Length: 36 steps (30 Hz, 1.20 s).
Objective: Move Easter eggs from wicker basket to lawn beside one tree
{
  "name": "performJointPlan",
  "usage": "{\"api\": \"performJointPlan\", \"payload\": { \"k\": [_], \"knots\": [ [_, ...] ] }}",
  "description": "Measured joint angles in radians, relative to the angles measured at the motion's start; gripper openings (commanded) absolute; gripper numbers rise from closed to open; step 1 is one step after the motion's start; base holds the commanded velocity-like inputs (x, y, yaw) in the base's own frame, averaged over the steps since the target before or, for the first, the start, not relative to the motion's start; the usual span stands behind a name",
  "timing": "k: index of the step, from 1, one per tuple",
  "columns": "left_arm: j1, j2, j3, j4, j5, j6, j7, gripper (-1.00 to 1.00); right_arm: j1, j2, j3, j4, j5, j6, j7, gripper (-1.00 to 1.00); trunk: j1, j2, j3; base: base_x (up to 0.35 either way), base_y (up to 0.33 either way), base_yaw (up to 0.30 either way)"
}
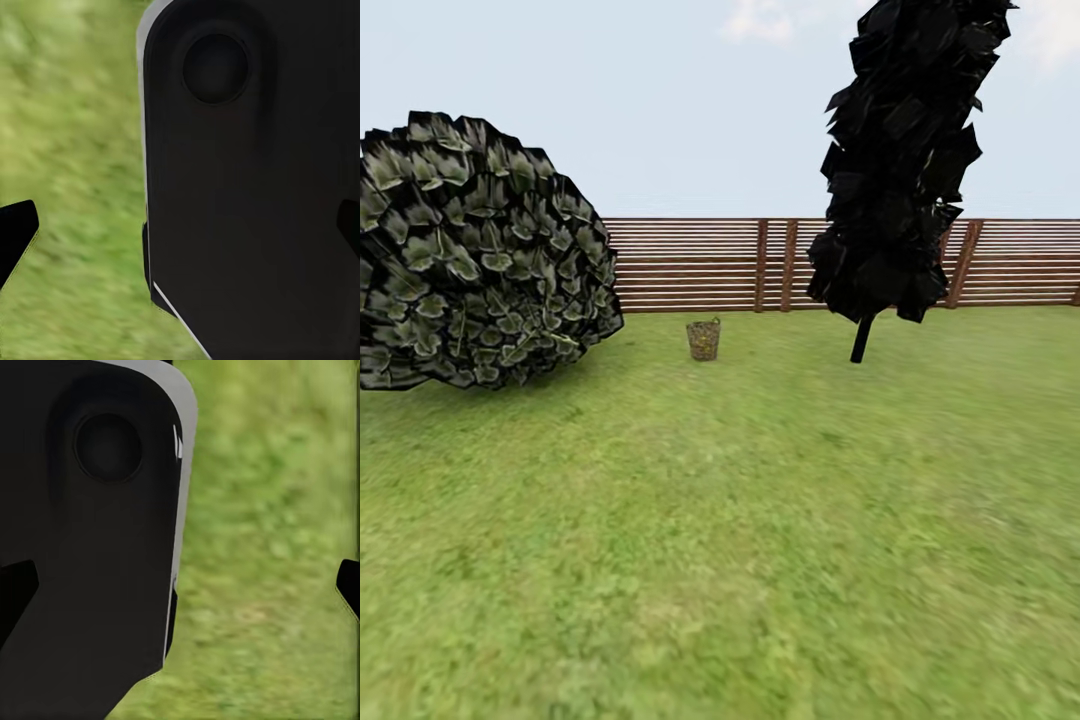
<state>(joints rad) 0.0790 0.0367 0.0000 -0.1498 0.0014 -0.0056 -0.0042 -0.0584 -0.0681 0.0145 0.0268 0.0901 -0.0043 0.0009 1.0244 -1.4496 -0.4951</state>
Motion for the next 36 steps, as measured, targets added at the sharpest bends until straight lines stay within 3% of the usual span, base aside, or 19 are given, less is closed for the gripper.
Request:
{"api": "performJointPlan", "payload": {
  "k": [36],
  "knots": [
    [0.000,0.000,0.000,0.000,0.000,0.000,0.000,1.00,0.000,0.001,0.001,0.000,0.000,0.000,0.000,1.00,0.000,0.000,0.000,0.330,0.000,0.000]
  ]
}}
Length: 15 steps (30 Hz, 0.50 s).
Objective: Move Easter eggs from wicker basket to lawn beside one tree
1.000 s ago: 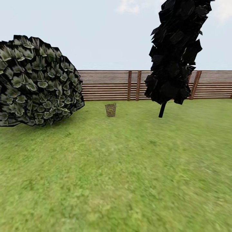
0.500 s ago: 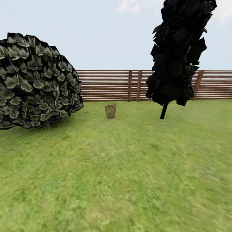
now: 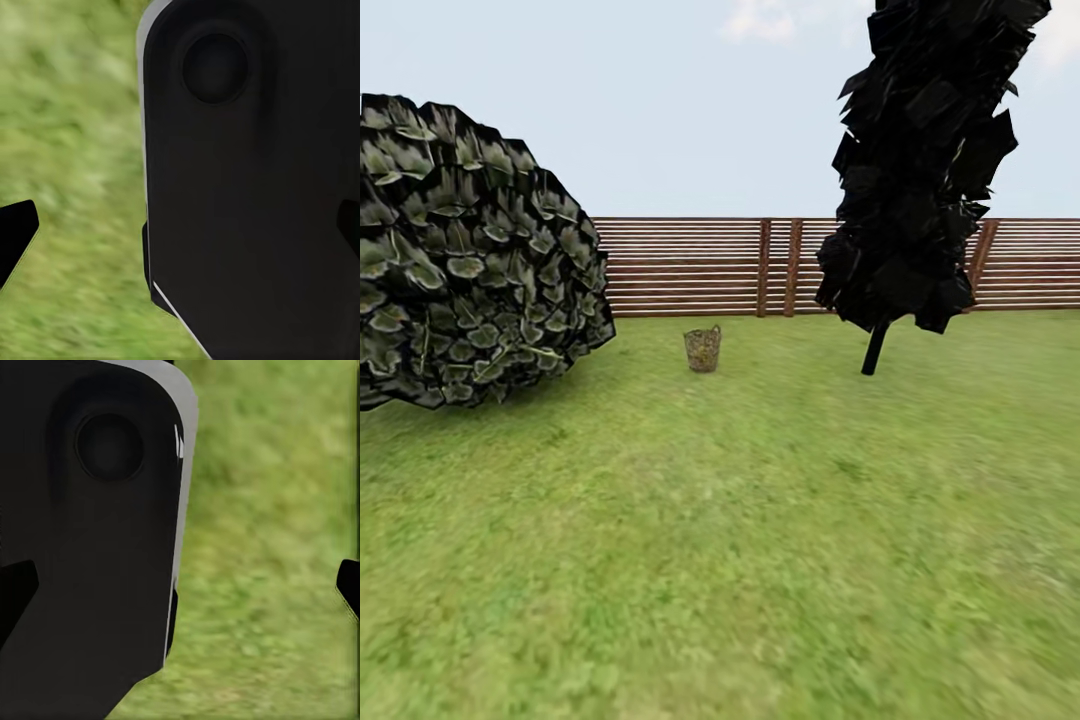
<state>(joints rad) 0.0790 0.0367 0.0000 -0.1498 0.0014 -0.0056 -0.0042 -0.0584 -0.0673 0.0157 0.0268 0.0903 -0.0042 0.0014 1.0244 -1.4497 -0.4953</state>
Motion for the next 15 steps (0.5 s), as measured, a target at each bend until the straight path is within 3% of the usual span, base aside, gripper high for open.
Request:
{"api": "performJointPlan", "payload": {
  "k": [15],
  "knots": [
    [0.000,0.000,0.000,0.000,0.000,0.000,0.000,1.00,0.000,-0.001,-0.001,0.000,0.000,0.000,0.000,1.00,0.000,0.000,0.000,0.330,0.000,0.000]
  ]
}}
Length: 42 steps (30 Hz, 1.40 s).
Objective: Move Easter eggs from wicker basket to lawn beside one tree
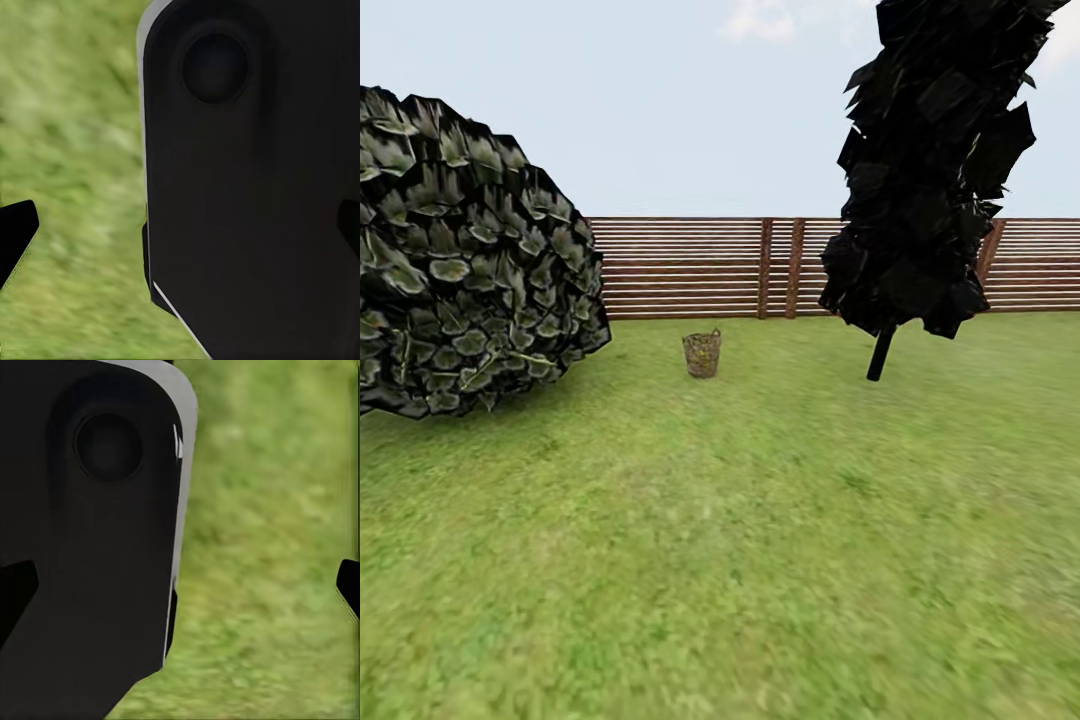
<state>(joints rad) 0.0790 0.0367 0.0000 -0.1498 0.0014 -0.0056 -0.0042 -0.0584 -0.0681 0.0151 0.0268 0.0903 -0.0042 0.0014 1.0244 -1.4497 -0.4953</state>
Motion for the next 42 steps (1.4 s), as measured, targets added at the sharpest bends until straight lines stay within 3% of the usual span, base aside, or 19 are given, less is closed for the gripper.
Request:
{"api": "performJointPlan", "payload": {
  "k": [42],
  "knots": [
    [0.000,0.001,0.000,0.000,0.000,0.000,0.002,1.00,0.000,0.001,0.001,0.000,0.000,0.000,0.000,1.00,0.000,0.000,0.000,0.330,0.000,0.000]
  ]
}}
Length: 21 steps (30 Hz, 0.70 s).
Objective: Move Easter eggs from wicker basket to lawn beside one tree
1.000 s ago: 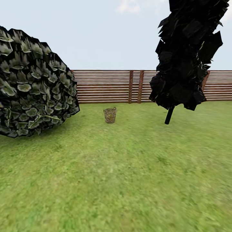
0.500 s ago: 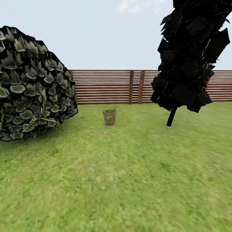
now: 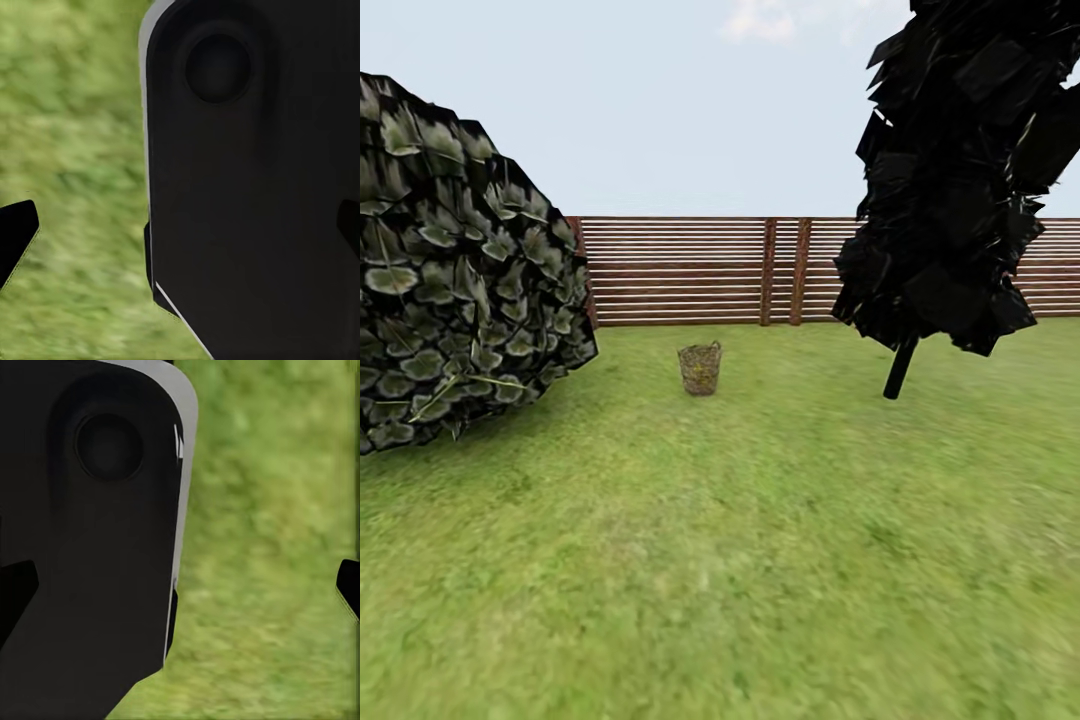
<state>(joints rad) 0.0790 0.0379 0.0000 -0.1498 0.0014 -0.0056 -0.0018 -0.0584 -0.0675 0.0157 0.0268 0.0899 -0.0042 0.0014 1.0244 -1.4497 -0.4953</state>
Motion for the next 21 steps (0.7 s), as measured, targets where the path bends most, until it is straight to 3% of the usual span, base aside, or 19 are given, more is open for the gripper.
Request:
{"api": "performJointPlan", "payload": {
  "k": [21],
  "knots": [
    [0.000,-0.001,0.000,0.000,0.000,0.000,0.000,1.00,0.000,0.000,0.000,0.000,0.000,0.000,-0.001,1.00,0.000,0.000,0.000,0.330,0.000,0.000]
  ]
}}
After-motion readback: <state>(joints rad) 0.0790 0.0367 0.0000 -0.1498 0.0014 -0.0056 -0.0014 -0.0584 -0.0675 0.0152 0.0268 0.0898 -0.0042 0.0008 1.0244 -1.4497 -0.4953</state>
